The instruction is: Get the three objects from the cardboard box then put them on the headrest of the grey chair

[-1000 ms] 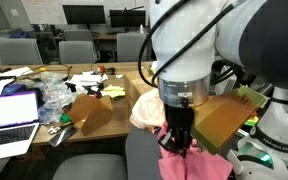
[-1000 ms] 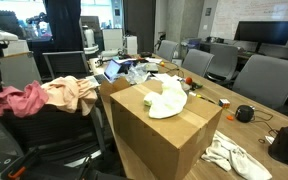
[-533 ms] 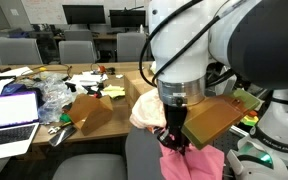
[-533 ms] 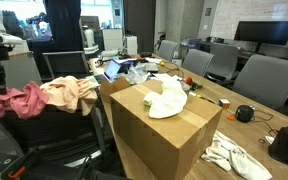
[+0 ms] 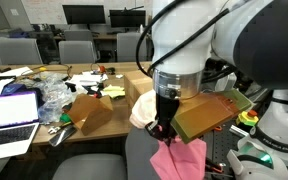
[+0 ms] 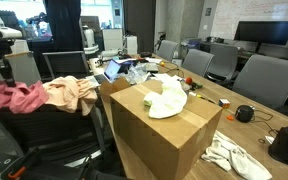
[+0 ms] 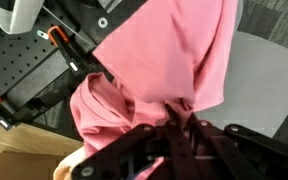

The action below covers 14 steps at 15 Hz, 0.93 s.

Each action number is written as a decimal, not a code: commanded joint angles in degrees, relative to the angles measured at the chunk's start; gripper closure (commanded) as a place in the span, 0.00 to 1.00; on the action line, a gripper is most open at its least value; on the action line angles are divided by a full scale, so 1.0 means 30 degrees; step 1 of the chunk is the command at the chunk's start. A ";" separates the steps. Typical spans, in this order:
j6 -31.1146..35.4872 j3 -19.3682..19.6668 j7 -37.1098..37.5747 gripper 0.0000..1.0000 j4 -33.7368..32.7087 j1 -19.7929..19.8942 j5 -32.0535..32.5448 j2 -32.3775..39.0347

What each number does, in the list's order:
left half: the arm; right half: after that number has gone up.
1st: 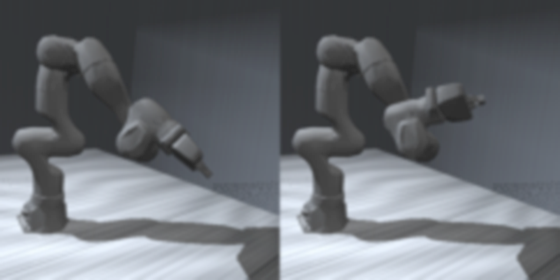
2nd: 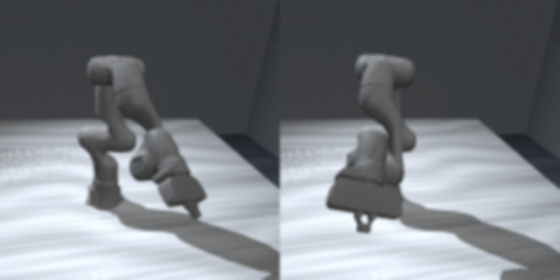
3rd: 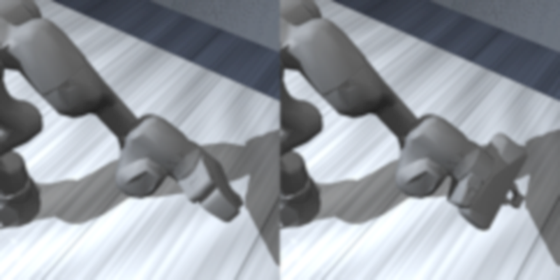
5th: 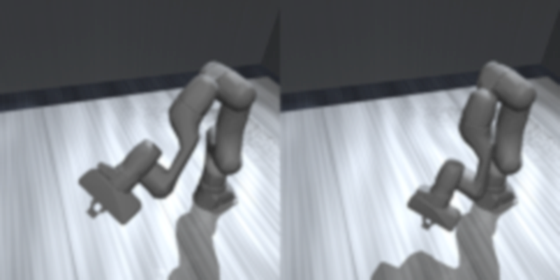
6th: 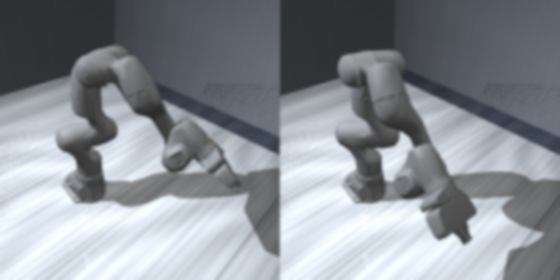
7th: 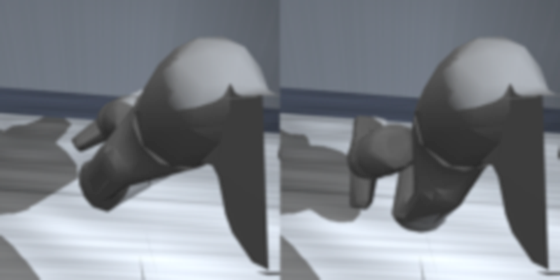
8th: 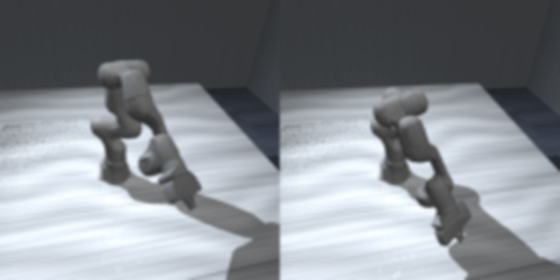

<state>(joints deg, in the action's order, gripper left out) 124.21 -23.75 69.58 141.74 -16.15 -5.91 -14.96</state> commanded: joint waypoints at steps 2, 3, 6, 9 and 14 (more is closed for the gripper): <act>0.1135 -0.0356 0.2177 0.98 -0.0095 0.0236 0.1686 -0.0077; 0.1255 -0.0400 0.2698 0.98 -0.0081 0.0268 0.2044 -0.0012; 0.1325 -0.0400 0.3667 0.98 -0.0039 0.0243 0.2716 0.0133; 0.1209 -0.0336 0.4377 0.98 0.0112 0.0212 0.3129 0.0165; 0.1227 -0.0136 0.4697 0.98 0.0477 0.0112 0.2971 0.0188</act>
<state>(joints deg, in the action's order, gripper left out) 126.90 -24.19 81.95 142.40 -16.14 2.08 -14.23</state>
